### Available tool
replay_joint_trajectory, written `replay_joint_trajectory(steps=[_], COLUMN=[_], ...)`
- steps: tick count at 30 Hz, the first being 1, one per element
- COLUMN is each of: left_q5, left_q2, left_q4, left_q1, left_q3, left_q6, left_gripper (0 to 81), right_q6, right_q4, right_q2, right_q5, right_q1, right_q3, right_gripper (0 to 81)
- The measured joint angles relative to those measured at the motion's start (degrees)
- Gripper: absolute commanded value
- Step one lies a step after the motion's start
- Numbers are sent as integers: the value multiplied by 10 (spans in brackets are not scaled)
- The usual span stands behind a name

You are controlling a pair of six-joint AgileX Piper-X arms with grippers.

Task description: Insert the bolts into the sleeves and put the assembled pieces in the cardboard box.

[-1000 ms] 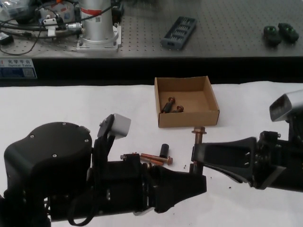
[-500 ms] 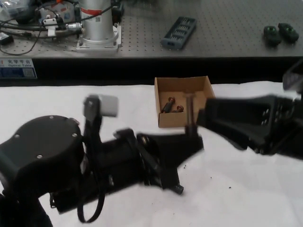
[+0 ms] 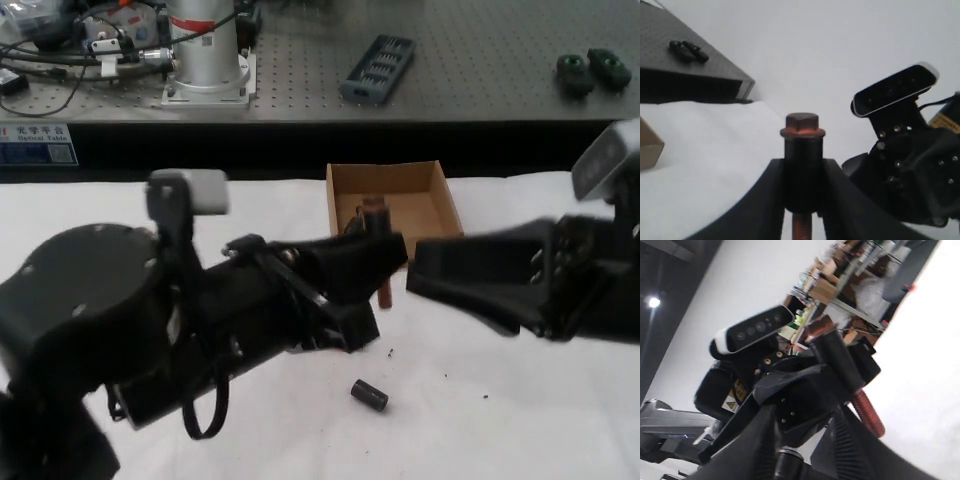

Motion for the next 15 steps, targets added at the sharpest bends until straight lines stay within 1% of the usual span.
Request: replay_joint_trajectory(steps=[1,2,3,5,6,7,9,11,15], left_q5=[8,38,51,81,102,109,118,123,129], left_q2=[2,15,27,56,88,107,144,182,252], left_q4=[20,73,97,130,164,180,216,254,301], left_q1=[3,16,24,45,65,77,95,111,132], left_q3=[-5,-27,-43,-76,-120,-144,-190,-243,-331], left_q6=[12,50,66,100,129,143,167,192,227], left_gripper=[6,6,6,6,6,6,6,6,6], right_q6=[-14,-29,-54,-77,-84,-92,-112,-126,-184], right_q4=[37,71,119,152,161,169,185,199,275], right_q2=[0,0,0,0,0,0,0,0,-11], right_q5=[-1,-4,-13,-18,-20,-21,-21,-21,-11], right_q1=[0,0,0,2,4,6,13,19,46], right_q3=[0,0,0,0,0,0,0,0,0], right_gripper=[167,131,95,39,13,3,28,32,32])
